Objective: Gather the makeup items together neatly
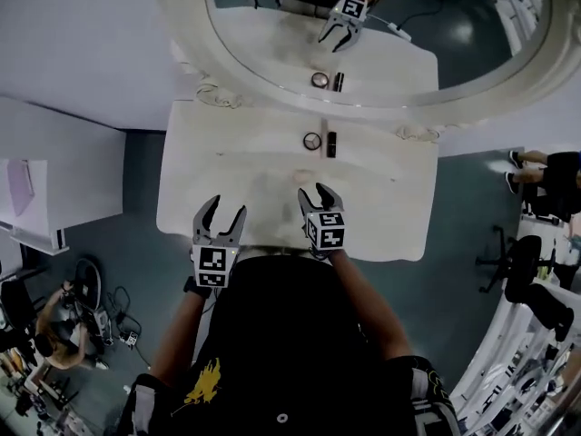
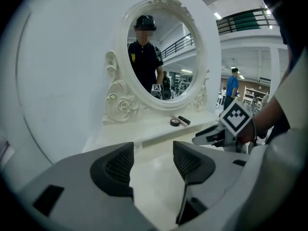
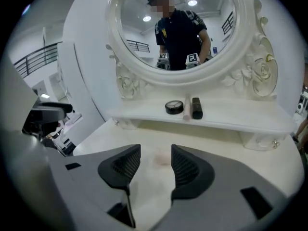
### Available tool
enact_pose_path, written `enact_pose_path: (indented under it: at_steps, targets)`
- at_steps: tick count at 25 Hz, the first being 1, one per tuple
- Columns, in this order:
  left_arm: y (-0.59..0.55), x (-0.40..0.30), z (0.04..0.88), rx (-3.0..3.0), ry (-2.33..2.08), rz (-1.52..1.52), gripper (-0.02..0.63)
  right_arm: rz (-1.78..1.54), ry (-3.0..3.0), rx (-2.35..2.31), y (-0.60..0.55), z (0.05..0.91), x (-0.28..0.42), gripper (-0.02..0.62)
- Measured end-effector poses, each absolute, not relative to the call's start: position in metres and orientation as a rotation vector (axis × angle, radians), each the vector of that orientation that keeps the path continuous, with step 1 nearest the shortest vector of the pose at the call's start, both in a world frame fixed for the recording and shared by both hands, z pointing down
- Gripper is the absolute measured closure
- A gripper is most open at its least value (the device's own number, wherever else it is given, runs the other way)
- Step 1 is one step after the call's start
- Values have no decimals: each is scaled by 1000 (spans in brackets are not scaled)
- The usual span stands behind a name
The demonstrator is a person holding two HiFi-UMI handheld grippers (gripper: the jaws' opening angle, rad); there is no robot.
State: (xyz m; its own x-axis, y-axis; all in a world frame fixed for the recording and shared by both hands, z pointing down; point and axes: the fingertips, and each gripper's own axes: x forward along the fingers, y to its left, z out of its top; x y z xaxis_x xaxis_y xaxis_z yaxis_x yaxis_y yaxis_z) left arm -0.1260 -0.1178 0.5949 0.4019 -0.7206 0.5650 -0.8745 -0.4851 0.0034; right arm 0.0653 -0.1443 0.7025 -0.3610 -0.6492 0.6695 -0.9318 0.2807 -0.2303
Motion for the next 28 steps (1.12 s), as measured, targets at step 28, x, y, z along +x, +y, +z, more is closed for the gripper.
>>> enact_pose_path:
  at_steps: [28]
  targets:
    - [-91, -134, 607, 2272, -1369, 824, 354, 737, -2075, 1223, -180, 745, 52, 356]
